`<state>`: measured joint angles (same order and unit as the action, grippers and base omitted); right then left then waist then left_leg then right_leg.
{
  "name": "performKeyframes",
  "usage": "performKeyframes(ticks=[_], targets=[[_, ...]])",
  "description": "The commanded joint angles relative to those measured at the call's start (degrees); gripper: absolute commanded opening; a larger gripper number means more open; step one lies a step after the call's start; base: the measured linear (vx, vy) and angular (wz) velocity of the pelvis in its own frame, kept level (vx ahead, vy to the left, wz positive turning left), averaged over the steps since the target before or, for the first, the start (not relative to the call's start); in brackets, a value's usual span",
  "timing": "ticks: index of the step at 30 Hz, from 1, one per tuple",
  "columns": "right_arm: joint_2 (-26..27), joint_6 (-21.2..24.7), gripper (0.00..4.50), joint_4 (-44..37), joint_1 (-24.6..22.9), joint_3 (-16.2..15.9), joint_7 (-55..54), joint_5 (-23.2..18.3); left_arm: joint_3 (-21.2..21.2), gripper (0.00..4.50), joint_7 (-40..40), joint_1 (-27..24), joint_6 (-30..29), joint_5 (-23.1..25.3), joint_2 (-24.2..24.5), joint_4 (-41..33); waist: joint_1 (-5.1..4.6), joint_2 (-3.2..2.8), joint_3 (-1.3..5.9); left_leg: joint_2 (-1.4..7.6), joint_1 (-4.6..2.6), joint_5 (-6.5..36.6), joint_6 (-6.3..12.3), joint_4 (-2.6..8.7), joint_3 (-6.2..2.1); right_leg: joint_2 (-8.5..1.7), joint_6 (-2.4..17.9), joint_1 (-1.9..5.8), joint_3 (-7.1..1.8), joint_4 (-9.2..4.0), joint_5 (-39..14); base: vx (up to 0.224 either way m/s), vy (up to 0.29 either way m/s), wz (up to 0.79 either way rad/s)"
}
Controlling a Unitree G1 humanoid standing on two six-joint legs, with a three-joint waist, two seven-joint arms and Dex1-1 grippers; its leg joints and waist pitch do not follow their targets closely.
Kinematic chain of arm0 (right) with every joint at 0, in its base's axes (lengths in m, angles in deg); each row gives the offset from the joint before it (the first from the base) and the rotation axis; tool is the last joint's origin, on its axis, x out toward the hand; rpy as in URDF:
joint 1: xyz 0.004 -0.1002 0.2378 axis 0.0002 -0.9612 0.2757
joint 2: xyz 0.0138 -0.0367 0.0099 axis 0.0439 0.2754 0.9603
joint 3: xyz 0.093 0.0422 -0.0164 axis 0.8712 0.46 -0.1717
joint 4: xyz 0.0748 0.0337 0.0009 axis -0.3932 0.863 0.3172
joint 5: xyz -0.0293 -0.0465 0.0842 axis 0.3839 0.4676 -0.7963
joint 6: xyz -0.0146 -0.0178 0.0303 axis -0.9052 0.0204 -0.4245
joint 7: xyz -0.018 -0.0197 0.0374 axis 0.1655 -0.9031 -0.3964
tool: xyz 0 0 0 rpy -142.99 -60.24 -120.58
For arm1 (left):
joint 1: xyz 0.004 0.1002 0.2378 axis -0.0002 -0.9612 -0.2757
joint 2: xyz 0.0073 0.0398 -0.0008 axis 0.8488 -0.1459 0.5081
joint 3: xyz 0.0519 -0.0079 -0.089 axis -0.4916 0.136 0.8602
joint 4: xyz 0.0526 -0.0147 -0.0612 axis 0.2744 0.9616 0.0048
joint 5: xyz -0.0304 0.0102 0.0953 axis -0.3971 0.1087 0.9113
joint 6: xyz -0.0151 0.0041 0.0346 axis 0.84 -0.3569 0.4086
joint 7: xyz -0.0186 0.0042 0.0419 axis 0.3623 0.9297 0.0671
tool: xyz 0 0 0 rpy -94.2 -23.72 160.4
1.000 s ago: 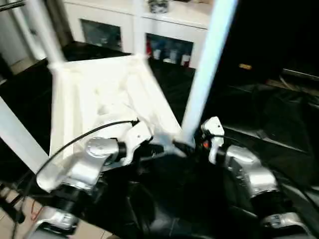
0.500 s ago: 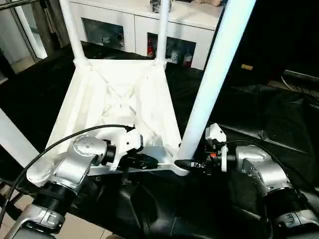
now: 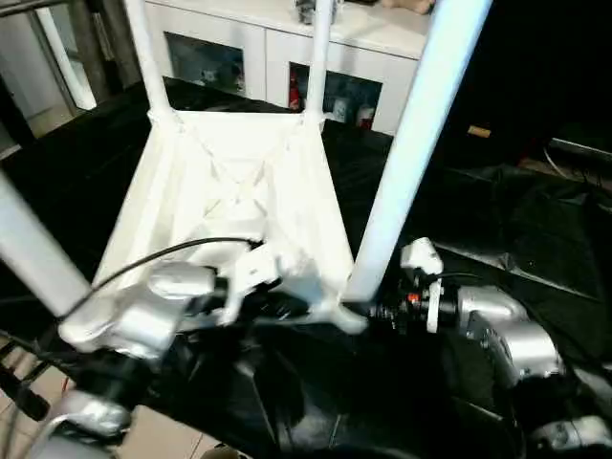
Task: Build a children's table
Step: Rotate leg to tighten
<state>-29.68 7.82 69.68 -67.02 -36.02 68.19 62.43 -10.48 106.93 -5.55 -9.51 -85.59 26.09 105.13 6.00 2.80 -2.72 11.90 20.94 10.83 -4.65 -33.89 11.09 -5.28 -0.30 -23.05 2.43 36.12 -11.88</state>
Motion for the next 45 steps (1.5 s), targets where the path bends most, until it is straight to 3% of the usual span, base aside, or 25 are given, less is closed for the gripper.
performKeyframes(ticks=[1, 6, 10, 13, 15, 18, 21, 24, 25, 26, 28, 29, 32, 37, 40, 41, 42, 43, 44, 45], targets=[[2.38, 0.19, 2.56, 1.81, -0.51, -0.09, -5.9, 0.95, 2.24, 0.0, -7.78, 2.0, -1.22, 0.86, -2.42, 0.06, -0.21, -0.64, 3.21, 1.48, -0.82, 11.75, 0.06, 4.43, -0.54, -2.78, 12.17, 2.32, -2.01, -4.51, -9.45, 0.0, 0.0, 0.0], [7.92, -0.31, 2.36, 3.48, -0.27, 0.53, -16.88, 3.38, 2.33, 0.0, -14.62, 2.4, -3.69, 2.31, -6.96, 0.34, -1.34, -0.3, 3.01, 1.2, -0.5, 14.2, -1.17, 4.75, -0.78, -2.56, 9.66, 2.34, -1.97, -5.24, -14.29, 0.0, 0.0, 0.0], [14.36, -0.05, 2.35, 6.13, 1.94, 1.34, -28.62, 5.44, 0.71, 0.0, -20.12, 3.22, -5.9, 3.73, -12.0, 0.18, -1.93, -0.61, 3.06, 1.11, -0.56, 14.63, -1.85, 4.95, -0.99, -2.49, 8.91, 2.22, -1.94, -5.42, -15.74, 0.0, 0.0, 0.0], [15.07, -3.69, 2.35, 6.56, 2.89, -0.78, -28.7, 7.86, -0.63, 0.0, -20.79, 3.3, -5.83, 4.28, -13.53, -0.25, -2.29, -0.78, 3.11, 1.1, -0.6, 15.5, -1.42, 4.83, -0.93, -2.33, 9.41, 2.14, -2.02, -5.48, -13.84, 0.0, 0.0, 0.0], [15.05, -4.15, 2.76, 6.54, 3.06, -0.78, -28.43, 7.87, -1.08, 0.0, -20.87, 3.24, -5.51, 4.71, -13.51, -0.09, -2.31, -0.86, 3.15, 1.05, -0.59, 14.78, -0.59, 4.79, -0.84, -2.16, 9.95, 2.23, -2.01, -5.31, -11.24, 0.0, 0.0, 0.0], [14.13, -3.93, 3.07, 5.7, 2.77, -0.1, -28.11, 7.53, -1.33, 0.0, -20.54, 3.0, -5.04, 4.98, -12.81, 0.1, -2.33, -1.04, 3.18, 1.07, -0.54, 14.51, -0.18, 4.8, -0.84, -2.17, 10.52, 2.35, -2.0, -5.18, -9.84, 0.0, 0.0, 0.0], [12.62, -4.31, 3.07, 4.48, 2.2, -0.02, -26.55, 7.46, -1.17, 0.0, -20.15, 3.0, -4.45, 5.21, -11.97, 0.5, -2.3, -1.03, 3.12, 1.1, -0.66, 15.42, -0.02, 4.81, -0.77, -2.14, 10.58, 2.31, -1.99, -5.35, -10.62, 0.0, 0.0, 0.0], [5.44, -6.98, 3.07, -0.16, -0.73, 0.49, -18.4, 6.68, 0.15, 0.0, -19.79, 3.43, -3.92, 5.55, -10.29, 1.81, -1.82, -1.17, 3.23, 1.19, -0.77, 14.2, 0.87, 4.54, -0.65, -2.19, 10.66, 2.38, -2.09, -5.24, -8.23, 0.0, 0.0, 0.0], [2.01, -7.46, 3.07, -1.45, -1.94, 1.56, -14.91, 5.78, 0.72, 0.0, -19.85, 3.69, -3.69, 5.9, -9.61, 2.47, -1.6, -0.94, 3.35, 1.15, -0.52, 12.52, 1.6, 4.35, -0.59, -2.12, 11.09, 2.64, -2.05, -4.96, -5.76, 0.0, 0.0, 0.0], [1.9, -7.45, 3.07, -1.48, -1.98, 1.61, -14.8, 5.74, 0.73, 0.0, -19.85, 3.7, -3.67, 5.91, -9.58, 2.49, -1.34, -0.95, 3.41, 1.12, -0.51, 11.62, 1.94, 4.3, -0.58, -2.09, 11.23, 2.81, -2.0, -4.9, -4.56, 0.0, 0.0, 0.0], [-2.14, -7.44, 3.07, -1.98, -2.98, 3.44, -11.31, 4.56, 1.06, 0.0, -19.64, 3.92, -3.05, 6.14, -8.62, 3.19, -0.95, -0.88, 3.47, 1.04, -0.35, 9.59, 3.43, 3.98, -0.48, -1.99, 12.39, 2.96, -1.91, -4.54, -1.04, 0.0, 0.0, 0.0], [-5.64, -7.51, 3.07, -1.43, -3.37, 5.87, -9.35, 3.53, 1.31, 0.0, -19.15, 3.94, -2.54, 5.97, -7.83, 3.55, -0.91, -0.87, 3.45, 1.05, -0.33, 9.56, 3.84, 3.94, -0.49, -2.09, 12.85, 2.92, -1.85, -4.57, -1.05, 0.0, 0.0, 0.0], [-9.59, -7.19, 3.07, 0.83, -3.21, 9.65, -8.76, 2.31, 1.34, 0.0, -18.18, 3.63, -1.72, 5.77, -6.93, 3.73, -0.93, -0.35, 3.42, 0.97, -0.1, 9.19, 4.32, 3.79, -0.48, -2.19, 13.23, 3.19, -1.82, -4.59, -2.36, 0.0, 0.0, 0.0], [-11.4, -6.61, 3.07, 5.41, -1.43, 13.21, -15.79, 3.07, 0.59, 0.0, -14.97, 2.45, 0.43, 4.64, -6.08, 2.98, -1.34, -0.32, 3.42, 0.93, -0.14, 8.35, 4.82, 3.59, -0.35, -2.22, 13.43, 2.88, -1.71, -4.78, -5.35, 0.0, 0.0, 0.0], [-10.94, -6.04, 3.07, 8.45, 0.5, 14.62, -21.62, 3.77, 0.16, 0.0, -13.04, 2.14, 1.8, 3.99, -5.86, 2.86, -1.29, -0.4, 3.51, 0.97, -0.44, 7.12, 4.46, 3.49, -0.27, -2.17, 14.06, 2.61, -1.75, -4.58, -4.26, 0.0, 0.0, 0.0], [-9.86, -6.75, 3.07, 11.62, 2.54, 15.68, -27.68, 4.23, -1.17, 0.0, -7.45, 1.08, 5.3, 1.74, -5.32, 1.38, -1.22, -0.51, 3.53, 0.93, -0.43, 7.01, 4.34, 3.49, -0.18, -2.05, 14.26, 2.67, -1.72, -4.5, -3.78, 0.0, 0.0, 0.0], [-9.86, -6.75, 3.07, 11.62, 2.54, 15.68, -27.68, 4.23, -1.17, 0.0, -7.45, 1.08, 5.3, 1.74, -5.32, 1.38, -1.31, -0.5, 3.55, 0.84, -0.29, 6.55, 4.07, 3.56, -0.2, -2.15, 14.28, 2.66, -1.72, -4.33, -3.71, 0.0, 0.0, 0.0], [-9.47, -7.19, 3.07, 12.24, 2.95, 15.75, -28.79, 4.16, -1.84, 0.0, -4.96, 0.59, 6.65, 0.69, -5.03, 0.5, -0.97, -0.49, 3.59, 0.94, -0.6, 6.8, 4.04, 3.44, -0.06, -2.12, 14.23, 2.56, -1.8, -4.37, -3.2, 0.0, 0.0, 0.0], [-8.61, -7.42, 3.07, 12.57, 3.31, 15.71, -29.62, 4.2, -2.68, 0.0, -2.12, 0.14, 7.51, -0.58, -4.78, -0.36, -0.95, -0.56, 3.59, 0.95, -0.47, 6.59, 4.12, 3.46, -0.08, -2.14, 14.31, 2.65, -1.8, -4.19, -2.57, 0.0, 0.0, 0.0], [-7.42, -7.57, 3.07, 12.75, 3.59, 15.37, -30.46, 4.49, -3.51, 0.0, 0.3, 0.1, 8.79, -1.4, -4.69, -0.6, -0.61, -0.87, 3.73, 1.04, -0.84, 6.3, 4.28, 3.38, 0.09, -2.11, 14.68, 2.38, -1.83, -4.03, -1.25, 0.0, 0.0, 0.0]])
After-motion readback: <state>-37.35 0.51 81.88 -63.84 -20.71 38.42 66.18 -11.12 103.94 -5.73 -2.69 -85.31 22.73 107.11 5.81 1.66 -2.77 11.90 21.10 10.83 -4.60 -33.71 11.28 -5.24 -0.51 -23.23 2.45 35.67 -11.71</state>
